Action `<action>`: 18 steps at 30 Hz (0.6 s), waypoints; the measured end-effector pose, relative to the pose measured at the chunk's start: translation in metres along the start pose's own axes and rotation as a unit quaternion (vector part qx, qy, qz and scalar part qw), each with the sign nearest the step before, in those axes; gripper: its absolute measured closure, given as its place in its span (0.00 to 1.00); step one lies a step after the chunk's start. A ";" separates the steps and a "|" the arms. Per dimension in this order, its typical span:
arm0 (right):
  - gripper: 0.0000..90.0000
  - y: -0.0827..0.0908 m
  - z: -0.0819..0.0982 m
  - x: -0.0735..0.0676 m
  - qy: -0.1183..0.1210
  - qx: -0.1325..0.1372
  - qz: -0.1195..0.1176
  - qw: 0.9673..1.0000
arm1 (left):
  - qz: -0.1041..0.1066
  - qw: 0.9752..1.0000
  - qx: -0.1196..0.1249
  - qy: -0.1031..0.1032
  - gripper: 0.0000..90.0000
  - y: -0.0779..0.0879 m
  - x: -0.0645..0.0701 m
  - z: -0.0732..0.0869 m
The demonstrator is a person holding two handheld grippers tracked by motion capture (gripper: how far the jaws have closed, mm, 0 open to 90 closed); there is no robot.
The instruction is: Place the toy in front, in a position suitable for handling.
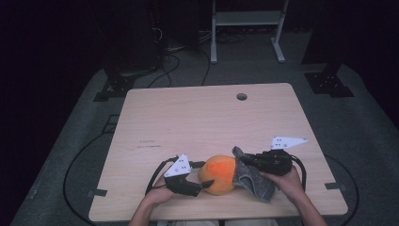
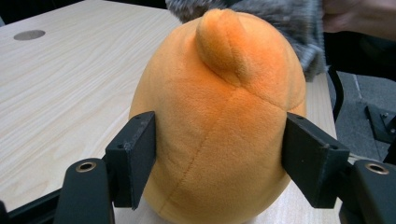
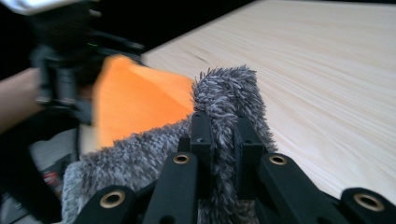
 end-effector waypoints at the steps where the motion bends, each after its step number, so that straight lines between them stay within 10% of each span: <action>1: 0.90 0.001 0.002 0.004 -0.007 -0.002 0.007 1.000 | 0.002 1.000 -0.001 0.002 0.33 0.001 0.000 0.001; 8: 0.90 0.000 -0.001 -0.009 0.005 0.024 -0.030 0.999 | -0.001 1.000 -0.001 0.016 0.30 0.001 -0.004 0.003; 14: 0.90 0.000 0.010 0.005 0.001 -0.015 0.013 1.000 | -0.004 1.000 -0.005 0.008 0.33 0.004 -0.005 0.002; 18: 0.90 0.001 0.002 -0.014 0.030 0.014 -0.024 0.999 | -0.012 1.000 -0.001 0.026 0.31 0.004 -0.009 0.003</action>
Point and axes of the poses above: each handheld gripper's, and its own axes: y roughly backward along the jaws, z roughly out of its underside, x roughly to its right, the point moved 7 cm from there along -y, roughly forward along the jaws, and after that the axes turned 6 degrees about -z, right-handed, at the moved point
